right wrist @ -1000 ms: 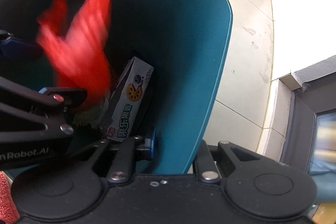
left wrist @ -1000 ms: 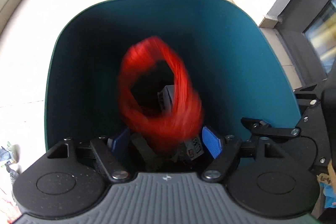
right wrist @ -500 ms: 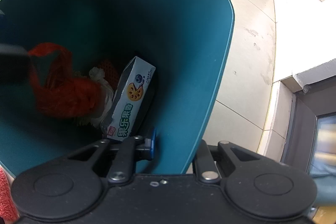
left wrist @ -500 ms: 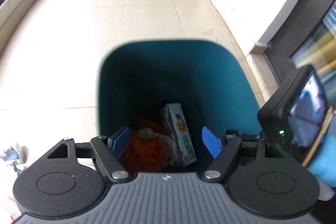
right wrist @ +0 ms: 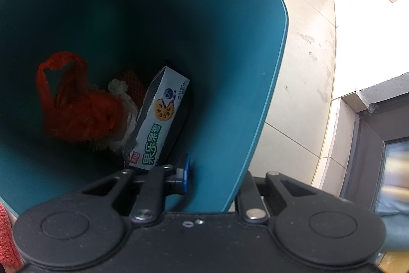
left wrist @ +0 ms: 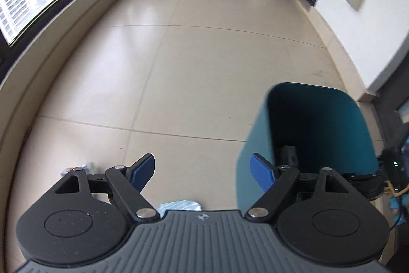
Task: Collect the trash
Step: 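Move the left tool down toward the crumpled grey paper, then close the left tool on the grey paper and lift it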
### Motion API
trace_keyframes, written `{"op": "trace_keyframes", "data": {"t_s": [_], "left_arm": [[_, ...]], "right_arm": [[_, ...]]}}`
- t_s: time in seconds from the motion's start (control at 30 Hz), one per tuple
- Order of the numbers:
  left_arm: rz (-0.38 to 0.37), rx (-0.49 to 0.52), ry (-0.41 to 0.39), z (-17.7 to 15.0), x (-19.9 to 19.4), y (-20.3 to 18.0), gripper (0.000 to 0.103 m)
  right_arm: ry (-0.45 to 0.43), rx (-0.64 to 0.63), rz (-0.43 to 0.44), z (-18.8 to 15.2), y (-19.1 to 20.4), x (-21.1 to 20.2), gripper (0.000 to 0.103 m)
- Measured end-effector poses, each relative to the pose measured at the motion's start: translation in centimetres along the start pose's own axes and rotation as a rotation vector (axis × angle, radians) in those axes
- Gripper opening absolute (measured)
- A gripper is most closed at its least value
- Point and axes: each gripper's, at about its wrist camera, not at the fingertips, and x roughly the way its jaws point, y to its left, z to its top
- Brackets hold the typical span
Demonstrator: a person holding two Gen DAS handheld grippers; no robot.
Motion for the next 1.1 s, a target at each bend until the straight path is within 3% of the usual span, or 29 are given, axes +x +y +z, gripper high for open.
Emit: {"op": "trace_keyframes", "data": {"t_s": [0.27,0.5,0.73,1.1], "left_arm": [[0.119,-0.150,0.014,-1.0,0.2,10.5,0.081],[0.209,-0.255,0.053,-3.9,2.7,17.4,0.081],[0.266,-0.327,0.122,-7.7,8.2,21.7,0.081],[0.264,-0.471,0.222,-13.2,19.6,26.4,0.081]], "right_arm": [[0.004,-0.005,-0.004,0.1,0.4,0.3,0.016],[0.000,-0.063,0.012,0.4,1.6,-0.5,0.015],[0.010,-0.086,0.015,1.2,2.5,-0.2,0.015],[0.053,-0.024,0.009,0.7,1.3,1.4,0.017]]}}
